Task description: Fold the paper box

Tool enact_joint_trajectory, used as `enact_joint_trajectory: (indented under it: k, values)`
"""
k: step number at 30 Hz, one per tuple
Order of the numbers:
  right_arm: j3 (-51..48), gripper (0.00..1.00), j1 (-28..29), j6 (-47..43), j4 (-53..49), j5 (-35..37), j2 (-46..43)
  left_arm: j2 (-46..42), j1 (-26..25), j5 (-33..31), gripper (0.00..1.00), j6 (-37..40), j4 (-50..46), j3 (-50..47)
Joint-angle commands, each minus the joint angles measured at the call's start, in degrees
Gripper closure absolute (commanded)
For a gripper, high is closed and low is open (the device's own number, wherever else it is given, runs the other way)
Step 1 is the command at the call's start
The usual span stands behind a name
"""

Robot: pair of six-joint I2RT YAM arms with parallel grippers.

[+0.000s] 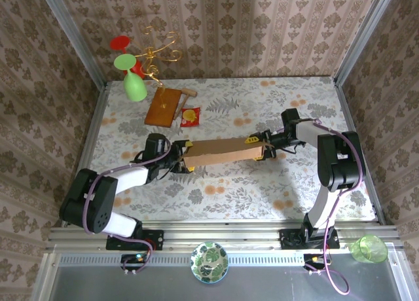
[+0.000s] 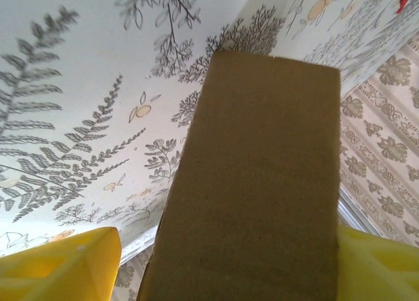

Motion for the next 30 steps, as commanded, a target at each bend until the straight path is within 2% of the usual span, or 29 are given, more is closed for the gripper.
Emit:
enact_joint_trajectory:
  k: [1, 4, 5, 7, 9, 15, 22, 27, 30]
  values:
    - [0.18, 0.54, 0.59, 1.10, -3.35, 3.66, 1.32, 2.02, -1.38, 1.93, 0.23, -1.69, 2.14, 2.08]
    - [0.05, 0.53, 0.76, 1.87, -2.54, 3.49, 1.58, 2.92, -1.79, 1.04, 0.26, -2.29, 2.69, 3.51]
    - [0.14, 0.52, 0.79, 2.28, -2.20, 3.38, 1.69, 3.00, -3.59, 0.64, 0.29, -2.64, 2.75, 3.40]
    - [0.62, 0.49, 0.67, 2.56, -2.12, 3.46, 1.82, 2.54, -4.05, -0.67, 0.40, -3.85, 2.74, 2.41]
    - [1.58, 0.44, 0.58, 2.53, -2.53, 3.85, 1.81, 1.24, -4.16, -2.23, 0.51, -5.34, 1.93, 1.40]
    - [5.72, 0.24, -0.04, -0.10, -5.96, 6.81, 0.67, -4.35, -3.36, -4.33, 0.64, -6.99, -10.18, 1.83]
    - [8.99, 0.19, -0.46, -5.12, -12.73, 13.41, -3.51, -11.53, -2.57, -5.62, 0.70, -7.37, -29.57, 4.03]
    - [11.47, 0.18, -1.41, -10.40, -18.97, 19.92, -6.85, -15.71, 1.24, -6.61, 0.71, -6.81, -41.50, 5.47]
    - [11.26, 0.18, -2.44, -11.40, -18.59, 22.80, -9.64, -16.66, 2.57, -6.97, 0.74, -6.18, -47.46, 7.18]
